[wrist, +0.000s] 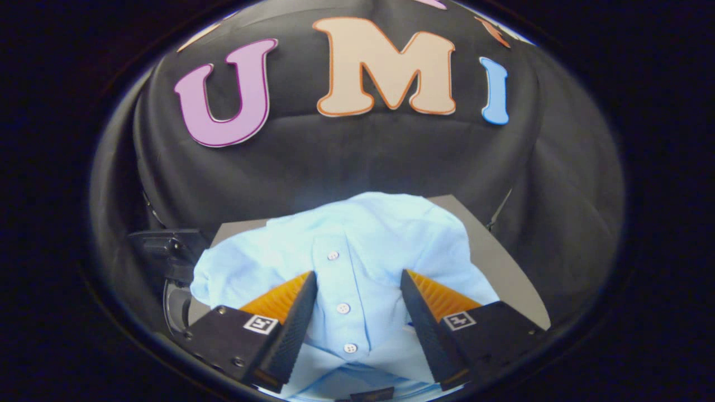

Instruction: Put the clothes into the washing machine and then close the washing machine lid.

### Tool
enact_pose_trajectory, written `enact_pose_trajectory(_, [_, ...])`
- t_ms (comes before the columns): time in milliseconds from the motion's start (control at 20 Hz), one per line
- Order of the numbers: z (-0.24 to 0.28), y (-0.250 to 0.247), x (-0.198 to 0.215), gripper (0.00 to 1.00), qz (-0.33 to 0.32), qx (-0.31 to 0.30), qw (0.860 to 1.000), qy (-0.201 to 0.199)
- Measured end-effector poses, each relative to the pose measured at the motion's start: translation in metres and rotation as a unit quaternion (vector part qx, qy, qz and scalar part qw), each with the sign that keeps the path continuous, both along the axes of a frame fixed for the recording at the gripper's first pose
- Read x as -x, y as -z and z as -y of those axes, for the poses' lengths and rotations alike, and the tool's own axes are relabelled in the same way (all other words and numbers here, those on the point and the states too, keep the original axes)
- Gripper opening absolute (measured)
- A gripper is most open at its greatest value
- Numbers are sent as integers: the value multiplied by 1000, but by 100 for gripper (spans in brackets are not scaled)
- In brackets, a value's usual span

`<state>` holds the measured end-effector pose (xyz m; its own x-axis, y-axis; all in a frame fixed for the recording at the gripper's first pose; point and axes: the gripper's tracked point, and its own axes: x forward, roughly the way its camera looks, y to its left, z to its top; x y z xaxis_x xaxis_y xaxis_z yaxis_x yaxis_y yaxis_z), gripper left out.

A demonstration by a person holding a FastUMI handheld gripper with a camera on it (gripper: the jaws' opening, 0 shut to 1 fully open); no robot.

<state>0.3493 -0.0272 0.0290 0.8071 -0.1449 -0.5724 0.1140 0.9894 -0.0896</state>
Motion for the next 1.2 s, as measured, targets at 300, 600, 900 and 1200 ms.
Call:
enact_pose_trajectory(300, [-12, -4, 5, 19, 7, 0, 1000, 3])
enact_pose_trajectory(600, [-70, -39, 10, 6, 56, -52, 996, -41])
enact_pose_trajectory(900, [-159, -74, 20, 6, 87, -111, 985, -102])
enact_pose_trajectory(1200, [-248, -79, 26, 6, 86, -122, 976, -158])
